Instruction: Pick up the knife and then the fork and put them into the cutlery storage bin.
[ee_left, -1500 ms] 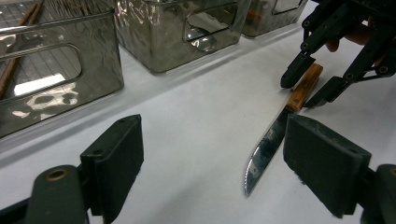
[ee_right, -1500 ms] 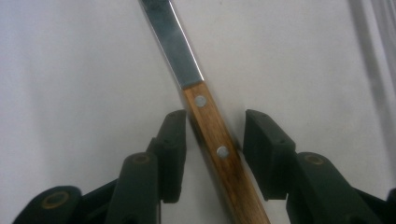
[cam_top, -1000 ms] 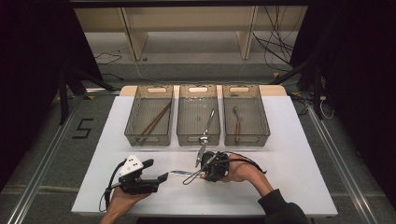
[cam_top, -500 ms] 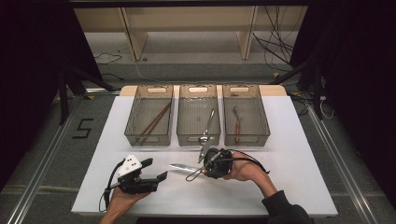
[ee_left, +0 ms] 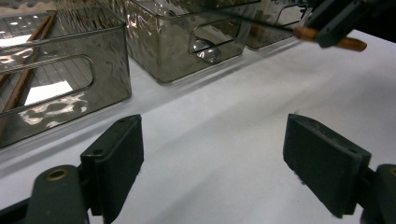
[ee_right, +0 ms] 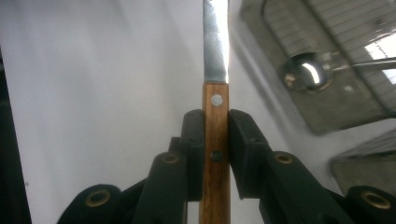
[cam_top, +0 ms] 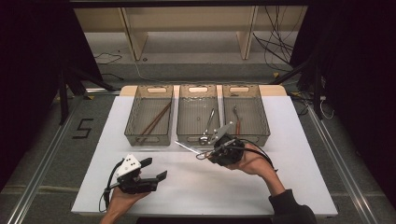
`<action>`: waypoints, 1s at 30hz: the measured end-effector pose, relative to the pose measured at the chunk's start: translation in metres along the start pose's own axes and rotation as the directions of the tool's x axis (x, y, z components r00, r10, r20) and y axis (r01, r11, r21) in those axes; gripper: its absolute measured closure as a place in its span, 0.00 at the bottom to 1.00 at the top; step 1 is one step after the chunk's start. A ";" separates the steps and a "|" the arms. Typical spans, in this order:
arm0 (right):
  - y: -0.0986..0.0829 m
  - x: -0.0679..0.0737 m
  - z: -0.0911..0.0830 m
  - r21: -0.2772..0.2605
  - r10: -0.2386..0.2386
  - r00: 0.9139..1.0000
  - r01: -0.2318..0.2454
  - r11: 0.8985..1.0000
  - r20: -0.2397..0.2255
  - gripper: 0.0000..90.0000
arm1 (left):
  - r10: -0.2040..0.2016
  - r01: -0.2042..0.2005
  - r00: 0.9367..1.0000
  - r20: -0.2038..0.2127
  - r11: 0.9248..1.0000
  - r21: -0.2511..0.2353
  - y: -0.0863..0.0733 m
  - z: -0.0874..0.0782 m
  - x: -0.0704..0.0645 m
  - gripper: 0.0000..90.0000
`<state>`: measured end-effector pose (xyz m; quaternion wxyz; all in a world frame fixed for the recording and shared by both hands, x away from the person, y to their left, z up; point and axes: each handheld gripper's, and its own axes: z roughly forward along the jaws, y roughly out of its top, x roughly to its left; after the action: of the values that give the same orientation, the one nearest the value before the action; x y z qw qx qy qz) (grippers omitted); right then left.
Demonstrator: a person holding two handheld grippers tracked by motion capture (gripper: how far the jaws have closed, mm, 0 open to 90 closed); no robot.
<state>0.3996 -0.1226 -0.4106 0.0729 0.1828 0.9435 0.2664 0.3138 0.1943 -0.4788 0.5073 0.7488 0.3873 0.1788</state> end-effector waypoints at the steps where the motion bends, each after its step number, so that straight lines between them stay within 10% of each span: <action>1: 0.000 -0.003 -0.005 -0.019 0.012 1.000 -0.012 1.000 0.008 0.86 | 0.000 0.000 1.000 -0.001 1.000 0.000 0.000 0.000 0.000 0.22; 12: -0.004 -0.039 -0.046 -0.164 0.177 0.980 -0.161 0.973 0.087 0.86 | -0.004 0.004 1.000 -0.004 1.000 -0.001 0.000 0.000 0.000 0.22; 19: -0.014 -0.070 -0.052 -0.246 0.326 0.934 -0.284 0.927 0.148 0.86 | -0.006 0.006 1.000 -0.004 1.000 -0.005 0.000 0.000 0.001 0.22; 25: -0.020 -0.094 -0.053 -0.275 0.446 0.875 -0.389 0.880 0.190 0.86 | -0.006 0.006 1.000 -0.002 1.000 -0.010 0.000 0.000 0.001 0.22; 30: -0.020 -0.105 -0.053 -0.287 0.491 0.845 -0.426 0.858 0.214 0.86 | -0.004 0.004 1.000 -0.001 1.000 -0.009 0.000 0.000 0.000 0.22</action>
<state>0.4777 -0.2036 -0.3718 0.1594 0.4303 0.8149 0.3541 0.3139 0.1948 -0.4790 0.5107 0.7456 0.3882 0.1802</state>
